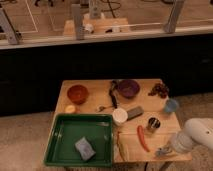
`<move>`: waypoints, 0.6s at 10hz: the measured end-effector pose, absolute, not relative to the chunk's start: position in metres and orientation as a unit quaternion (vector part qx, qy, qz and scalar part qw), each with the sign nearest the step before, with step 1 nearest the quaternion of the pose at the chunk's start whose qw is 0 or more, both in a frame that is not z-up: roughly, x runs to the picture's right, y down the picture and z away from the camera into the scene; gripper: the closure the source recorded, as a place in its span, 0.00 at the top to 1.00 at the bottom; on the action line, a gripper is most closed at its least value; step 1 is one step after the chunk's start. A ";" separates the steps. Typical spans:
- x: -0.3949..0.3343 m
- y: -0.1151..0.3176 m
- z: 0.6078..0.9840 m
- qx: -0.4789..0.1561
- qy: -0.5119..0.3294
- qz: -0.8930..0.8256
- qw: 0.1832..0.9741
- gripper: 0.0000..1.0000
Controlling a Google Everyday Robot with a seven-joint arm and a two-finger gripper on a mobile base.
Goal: Wipe table surface with towel
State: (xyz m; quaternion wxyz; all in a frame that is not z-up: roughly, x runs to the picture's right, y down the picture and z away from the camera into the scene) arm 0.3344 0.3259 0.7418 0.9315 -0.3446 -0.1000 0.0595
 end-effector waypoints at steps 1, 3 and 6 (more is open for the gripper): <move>0.345 0.327 0.743 -0.347 -0.091 0.069 0.931 0.09; 0.369 0.327 0.746 -0.347 -0.071 0.087 0.931 0.09; 0.386 0.318 0.757 -0.342 -0.056 0.102 0.932 0.09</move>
